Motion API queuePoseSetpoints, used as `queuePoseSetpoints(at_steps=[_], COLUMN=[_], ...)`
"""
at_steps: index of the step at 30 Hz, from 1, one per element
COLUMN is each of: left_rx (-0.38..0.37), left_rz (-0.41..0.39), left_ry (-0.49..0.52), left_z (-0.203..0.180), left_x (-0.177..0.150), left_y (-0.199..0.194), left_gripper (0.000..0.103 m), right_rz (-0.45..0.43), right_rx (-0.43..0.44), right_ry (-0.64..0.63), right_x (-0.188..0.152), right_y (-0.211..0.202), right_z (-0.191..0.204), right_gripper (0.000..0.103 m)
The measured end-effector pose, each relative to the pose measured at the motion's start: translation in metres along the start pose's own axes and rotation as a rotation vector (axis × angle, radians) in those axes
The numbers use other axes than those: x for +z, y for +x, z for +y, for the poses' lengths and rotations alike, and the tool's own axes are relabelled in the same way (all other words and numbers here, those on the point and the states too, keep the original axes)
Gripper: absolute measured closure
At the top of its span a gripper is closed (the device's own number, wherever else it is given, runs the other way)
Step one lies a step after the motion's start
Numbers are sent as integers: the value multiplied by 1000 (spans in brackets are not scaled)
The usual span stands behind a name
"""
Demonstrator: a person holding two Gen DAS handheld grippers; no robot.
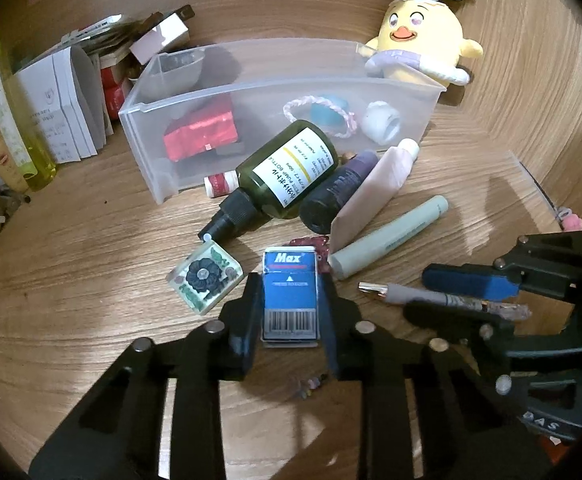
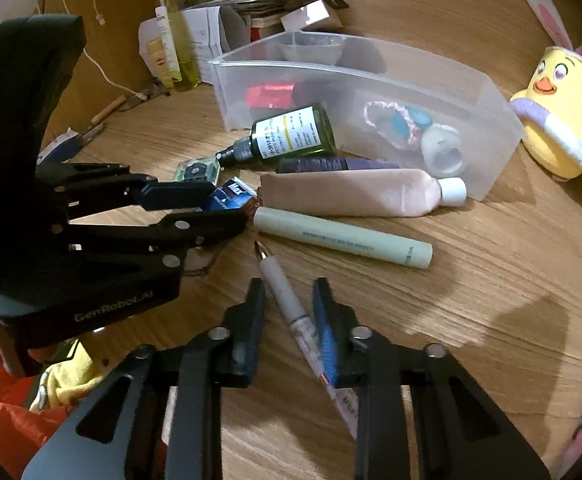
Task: Organize objects
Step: 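Grasp the blue Max staple box with the left tool while the right grasps the white pen, then carry staple box and pen into the clear box and open both tools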
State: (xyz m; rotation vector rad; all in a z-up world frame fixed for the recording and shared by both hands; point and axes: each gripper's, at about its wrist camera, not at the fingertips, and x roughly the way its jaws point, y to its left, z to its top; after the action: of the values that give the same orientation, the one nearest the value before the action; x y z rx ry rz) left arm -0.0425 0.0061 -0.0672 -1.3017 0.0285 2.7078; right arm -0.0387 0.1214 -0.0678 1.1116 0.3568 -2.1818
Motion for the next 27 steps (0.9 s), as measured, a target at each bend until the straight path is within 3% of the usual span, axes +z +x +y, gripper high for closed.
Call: queuePoseSetpoints(at_steps=[7, 27], left_rx=[19, -21], left_rz=[-32, -208], left_ry=[-6, -111], left_z=[2, 23], left_x=[-3, 44], left_y=[-11, -58], left_gripper=[76, 76], right_rz=[-11, -289], right_rx=[42, 18], right_ry=[64, 220], right_x=[-4, 40], right_y=[-6, -68], right_z=[-5, -48], right_gripper=[93, 93])
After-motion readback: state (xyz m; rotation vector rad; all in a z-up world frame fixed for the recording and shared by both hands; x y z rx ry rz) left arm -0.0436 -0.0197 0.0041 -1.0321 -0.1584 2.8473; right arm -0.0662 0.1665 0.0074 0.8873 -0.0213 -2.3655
